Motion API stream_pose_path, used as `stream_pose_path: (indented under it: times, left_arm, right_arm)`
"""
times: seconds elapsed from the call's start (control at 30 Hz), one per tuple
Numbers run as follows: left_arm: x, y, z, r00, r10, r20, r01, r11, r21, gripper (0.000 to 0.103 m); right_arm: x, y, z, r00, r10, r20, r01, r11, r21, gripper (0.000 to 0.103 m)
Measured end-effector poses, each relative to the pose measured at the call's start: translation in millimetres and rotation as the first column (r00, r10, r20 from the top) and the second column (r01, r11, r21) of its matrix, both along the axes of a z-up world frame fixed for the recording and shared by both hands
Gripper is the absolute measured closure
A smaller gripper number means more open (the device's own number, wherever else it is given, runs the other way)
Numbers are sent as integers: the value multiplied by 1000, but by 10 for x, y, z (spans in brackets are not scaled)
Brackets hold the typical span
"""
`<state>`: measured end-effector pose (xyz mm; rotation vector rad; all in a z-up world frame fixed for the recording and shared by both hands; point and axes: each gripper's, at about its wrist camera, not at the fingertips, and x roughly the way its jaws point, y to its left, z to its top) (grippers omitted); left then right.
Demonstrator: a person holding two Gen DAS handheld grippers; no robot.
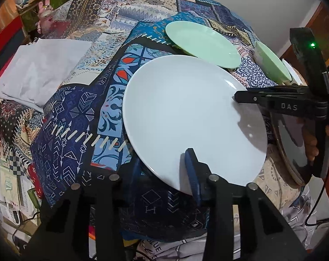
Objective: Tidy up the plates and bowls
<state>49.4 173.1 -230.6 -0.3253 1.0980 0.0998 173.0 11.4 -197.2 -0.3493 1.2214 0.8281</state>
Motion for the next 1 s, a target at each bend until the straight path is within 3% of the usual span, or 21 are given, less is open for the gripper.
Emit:
stream_pose_path:
  times: [0.13, 0.33, 0.67, 1.0]
  left_arm:
    - [33, 42, -38, 1000, 10, 2, -9, 999, -38, 63]
    - [33, 14, -26, 1000, 16, 7, -15, 999, -30, 63]
    - [-89, 107, 39, 998, 59, 28, -56, 995, -81, 63]
    - [-183, 158, 287, 992, 87, 86, -84, 996, -40, 63]
  right_arm:
    - [23, 6, -10, 1000, -12, -17, 12, 1000, 7, 77]
    - [15, -2, 13, 999, -48, -24, 48, 999, 23, 79]
    - [-121, -41, 183, 999, -48, 5, 48, 996, 82, 79]
    - [-240, -124, 412, 997, -65, 45, 57, 987, 149, 79]
